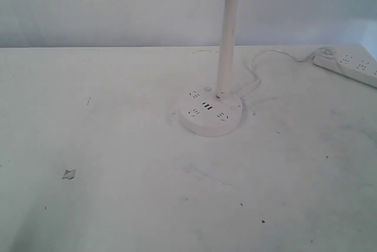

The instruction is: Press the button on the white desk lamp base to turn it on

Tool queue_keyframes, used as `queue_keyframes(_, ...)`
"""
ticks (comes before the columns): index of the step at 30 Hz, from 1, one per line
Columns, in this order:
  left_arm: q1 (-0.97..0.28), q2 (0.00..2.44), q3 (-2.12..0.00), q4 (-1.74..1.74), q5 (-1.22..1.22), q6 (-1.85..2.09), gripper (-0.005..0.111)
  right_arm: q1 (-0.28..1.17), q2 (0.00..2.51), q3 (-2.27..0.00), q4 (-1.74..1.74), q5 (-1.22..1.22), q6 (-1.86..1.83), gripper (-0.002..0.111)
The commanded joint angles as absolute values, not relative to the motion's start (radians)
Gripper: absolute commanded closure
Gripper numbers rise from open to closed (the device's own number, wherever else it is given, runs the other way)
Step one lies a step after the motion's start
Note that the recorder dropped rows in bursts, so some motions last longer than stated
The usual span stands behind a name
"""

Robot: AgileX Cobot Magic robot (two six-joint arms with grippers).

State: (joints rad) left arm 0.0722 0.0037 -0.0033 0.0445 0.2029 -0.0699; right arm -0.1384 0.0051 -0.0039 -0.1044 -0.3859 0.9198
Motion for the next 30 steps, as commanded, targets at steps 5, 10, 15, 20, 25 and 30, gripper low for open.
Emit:
queue_keyframes(5,0.067,0.0,0.0,0.038,0.202,-0.071,0.107,-0.14,0.175,-0.047,-0.745,-0.7,1.078,0.108)
queue_keyframes(10,0.067,0.0,0.0,0.038,0.202,-0.071,0.107,-0.14,0.421,-0.12,-0.868,-0.843,1.024,0.108)
queue_keyframes(15,0.067,0.0,0.0,0.038,0.202,-0.071,0.107,-0.14,0.659,-0.176,-0.98,-0.933,1.003,0.108)
queue_keyframes(20,0.067,0.0,0.0,0.038,0.202,-0.071,0.107,-0.14,0.808,-0.178,-1.038,-0.961,0.945,0.108)
queue_keyframes(25,0.067,0.0,0.0,0.038,0.202,-0.071,0.107,-0.13,0.94,-0.178,-1.075,-0.971,0.938,0.108)
queue_keyframes(30,0.067,0.0,0.0,0.038,0.202,-0.071,0.107,-0.053,1.068,-0.178,-1.072,-0.967,0.802,0.108)
